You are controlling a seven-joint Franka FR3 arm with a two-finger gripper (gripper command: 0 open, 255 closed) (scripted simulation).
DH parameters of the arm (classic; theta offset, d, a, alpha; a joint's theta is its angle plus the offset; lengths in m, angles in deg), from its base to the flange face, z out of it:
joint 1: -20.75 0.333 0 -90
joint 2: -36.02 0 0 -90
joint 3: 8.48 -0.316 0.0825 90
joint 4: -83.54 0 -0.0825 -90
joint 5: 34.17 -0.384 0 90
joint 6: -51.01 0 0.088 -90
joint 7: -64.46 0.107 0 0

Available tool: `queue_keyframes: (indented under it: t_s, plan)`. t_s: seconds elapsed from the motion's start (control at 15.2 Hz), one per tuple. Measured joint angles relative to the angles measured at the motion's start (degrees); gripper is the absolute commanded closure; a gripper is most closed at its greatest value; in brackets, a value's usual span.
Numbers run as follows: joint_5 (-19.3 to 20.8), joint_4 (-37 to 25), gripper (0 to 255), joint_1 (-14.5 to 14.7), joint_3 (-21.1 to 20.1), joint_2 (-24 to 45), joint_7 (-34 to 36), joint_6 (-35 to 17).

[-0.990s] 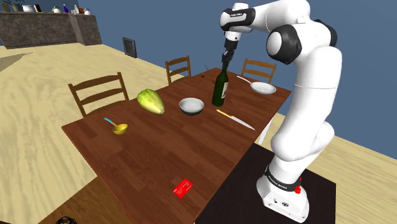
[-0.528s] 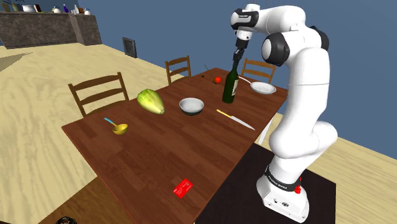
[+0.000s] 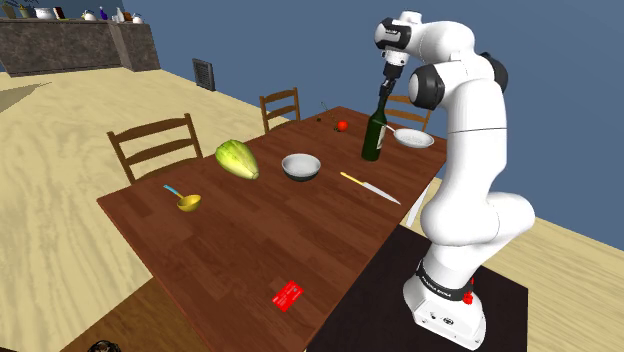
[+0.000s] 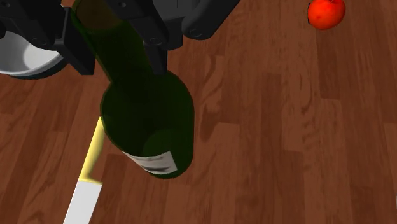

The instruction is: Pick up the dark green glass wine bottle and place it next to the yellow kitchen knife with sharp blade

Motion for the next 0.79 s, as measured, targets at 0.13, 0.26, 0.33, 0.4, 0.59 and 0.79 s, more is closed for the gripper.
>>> queue_keyframes:
  t_s: [0.13,0.26,0.33,0.4,0.59,0.79]
  plan:
    - [-0.09,1.04,255,-0.04,-0.02,0.26,-0.33,-1.25]
    - [-0.12,2.60,255,0.17,-0.05,0.26,-0.47,-2.78]
    - [-0.11,3.58,255,0.26,-0.05,0.11,-0.60,-3.59]
    - [-0.09,4.81,255,0.43,-0.05,-0.09,-0.69,-4.61]
    - [-0.11,7.53,255,0.62,-0.02,-0.44,-1.13,-6.95]
    - [-0.10,9.73,255,0.90,-0.04,-0.76,-1.30,-8.80]
